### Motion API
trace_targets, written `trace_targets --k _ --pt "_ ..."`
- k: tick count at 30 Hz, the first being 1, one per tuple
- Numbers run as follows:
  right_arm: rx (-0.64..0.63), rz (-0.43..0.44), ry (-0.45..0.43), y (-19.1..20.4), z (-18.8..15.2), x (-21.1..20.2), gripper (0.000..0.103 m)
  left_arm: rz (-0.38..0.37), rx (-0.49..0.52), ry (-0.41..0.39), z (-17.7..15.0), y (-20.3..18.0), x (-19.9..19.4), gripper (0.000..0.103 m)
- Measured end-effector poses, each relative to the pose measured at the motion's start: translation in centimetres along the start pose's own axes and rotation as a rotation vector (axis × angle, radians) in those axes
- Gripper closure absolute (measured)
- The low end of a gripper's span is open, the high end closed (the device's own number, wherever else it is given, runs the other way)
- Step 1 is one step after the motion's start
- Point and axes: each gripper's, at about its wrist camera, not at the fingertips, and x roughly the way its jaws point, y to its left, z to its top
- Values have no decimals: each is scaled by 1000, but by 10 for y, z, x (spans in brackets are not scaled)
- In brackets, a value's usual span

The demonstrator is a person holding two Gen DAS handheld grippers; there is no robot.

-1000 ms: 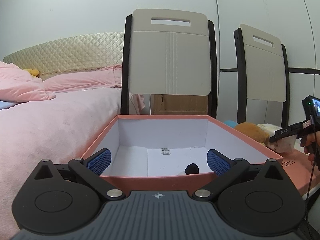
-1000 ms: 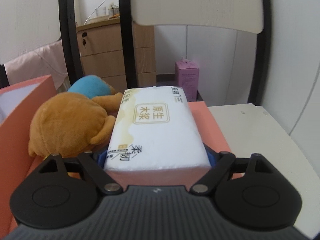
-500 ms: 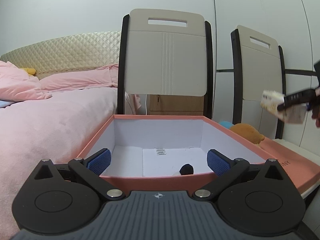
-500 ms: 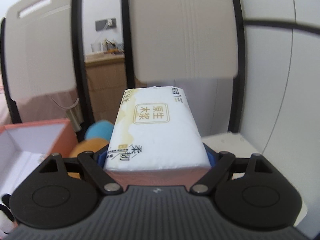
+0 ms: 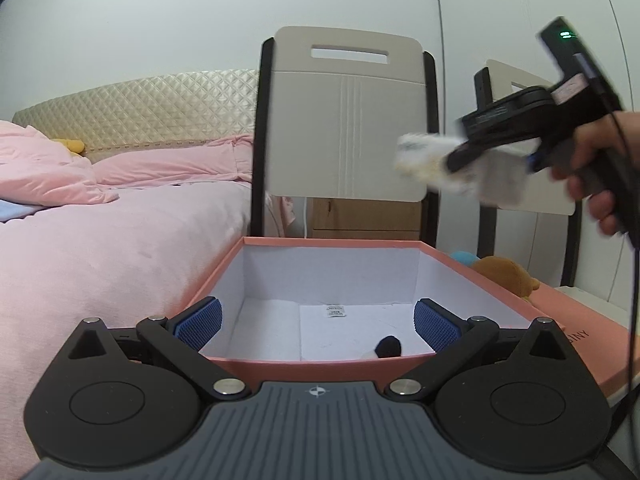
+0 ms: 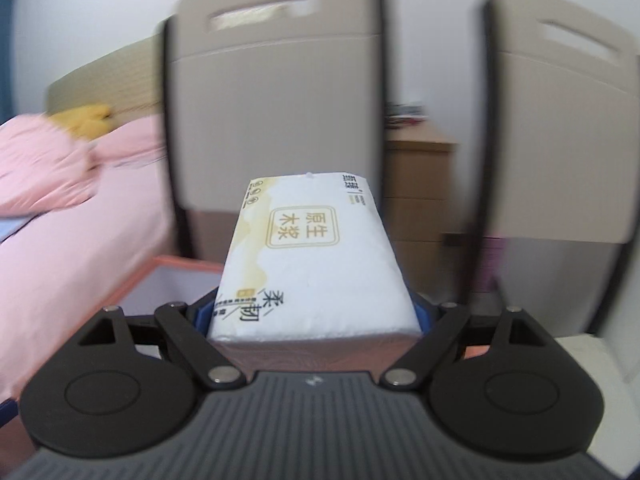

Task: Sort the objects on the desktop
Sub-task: 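Carry the tissue pack with the right gripper into the pink box and release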

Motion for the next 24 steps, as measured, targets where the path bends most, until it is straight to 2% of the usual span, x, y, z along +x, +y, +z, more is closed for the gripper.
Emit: trace_targets --k 4,14,19,24 --pt "-52 102 62 45 4 29 16 18 -9 4 0 7 -1 0" --pt "-186 142 262 109 -9 133 16 31 -21 12 0 17 1 0" --pt "-242 150 320 137 -15 175 16 71 -42 31 0 23 4 0" --pt "-214 153 353 136 -33 196 16 63 -46 35 0 24 6 0"
